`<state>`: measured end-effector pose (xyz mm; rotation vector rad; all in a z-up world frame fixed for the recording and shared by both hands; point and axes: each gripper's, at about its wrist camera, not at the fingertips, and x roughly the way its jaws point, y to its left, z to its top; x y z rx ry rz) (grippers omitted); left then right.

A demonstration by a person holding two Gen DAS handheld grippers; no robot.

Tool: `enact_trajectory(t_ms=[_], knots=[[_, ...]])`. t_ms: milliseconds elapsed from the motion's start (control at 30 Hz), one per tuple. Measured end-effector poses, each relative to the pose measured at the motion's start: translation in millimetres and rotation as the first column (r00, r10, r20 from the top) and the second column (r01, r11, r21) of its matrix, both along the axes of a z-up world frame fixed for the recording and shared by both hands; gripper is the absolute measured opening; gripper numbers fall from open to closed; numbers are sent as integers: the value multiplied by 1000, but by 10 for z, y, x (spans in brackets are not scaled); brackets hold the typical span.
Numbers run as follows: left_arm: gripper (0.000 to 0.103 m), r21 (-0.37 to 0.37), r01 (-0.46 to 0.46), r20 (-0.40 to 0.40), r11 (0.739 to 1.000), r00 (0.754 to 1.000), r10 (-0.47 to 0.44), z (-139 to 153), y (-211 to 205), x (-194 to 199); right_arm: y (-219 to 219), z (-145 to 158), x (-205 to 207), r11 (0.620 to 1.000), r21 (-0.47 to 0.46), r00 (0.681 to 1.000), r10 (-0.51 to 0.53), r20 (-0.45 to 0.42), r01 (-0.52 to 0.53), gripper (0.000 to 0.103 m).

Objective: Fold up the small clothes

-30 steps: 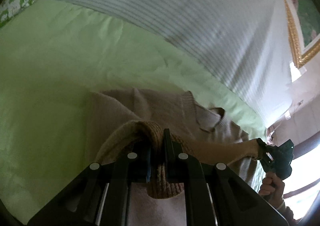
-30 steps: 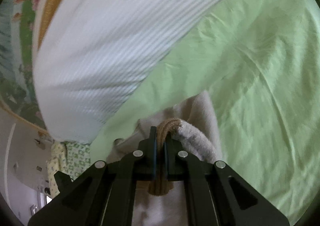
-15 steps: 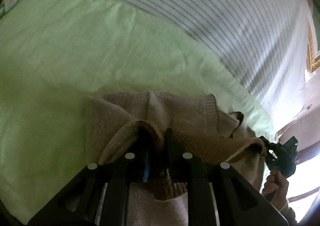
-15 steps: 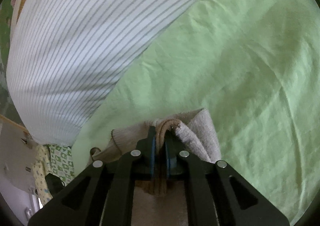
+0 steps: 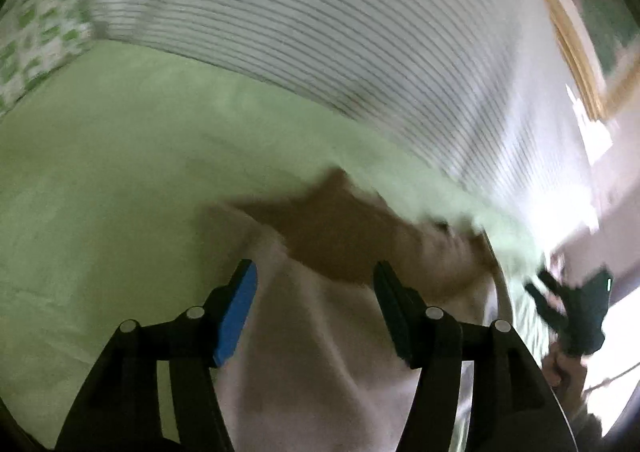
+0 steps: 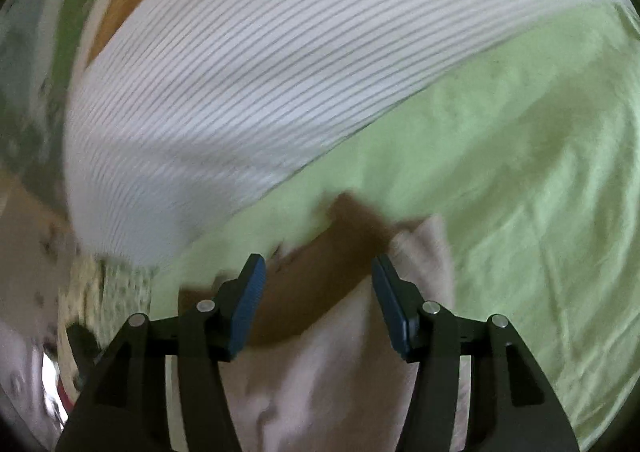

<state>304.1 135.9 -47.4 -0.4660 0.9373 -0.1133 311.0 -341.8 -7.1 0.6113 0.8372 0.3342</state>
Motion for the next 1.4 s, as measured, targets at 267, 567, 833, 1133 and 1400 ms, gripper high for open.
enact_trajectory(t_ms=[267,567,833,1133,1400], knots=[[61,93,342,-67,935,939,-337,-342,-1217,-111,1093,-293,-247,912,-98,917,397,-36,-399,57],[38,213,260,-126,942,963,-237,-674,-901,483,1148,-764,308,864,-284,909,384,-162,-416,32],[15,218,83,-99,973,993,-63,-608,-72,631,479,-666,730,921,-380,994,57,-89,-86,22],[46,143,2,-40,990,999,3,-289,189,-132,61,-332,158,965,-260,1000,28,-10,-29,25],[45,117,48,-134,992,990,-32,-630,-28,-914,116,-583,-856,944,-272,979,159,-126,-189,25]])
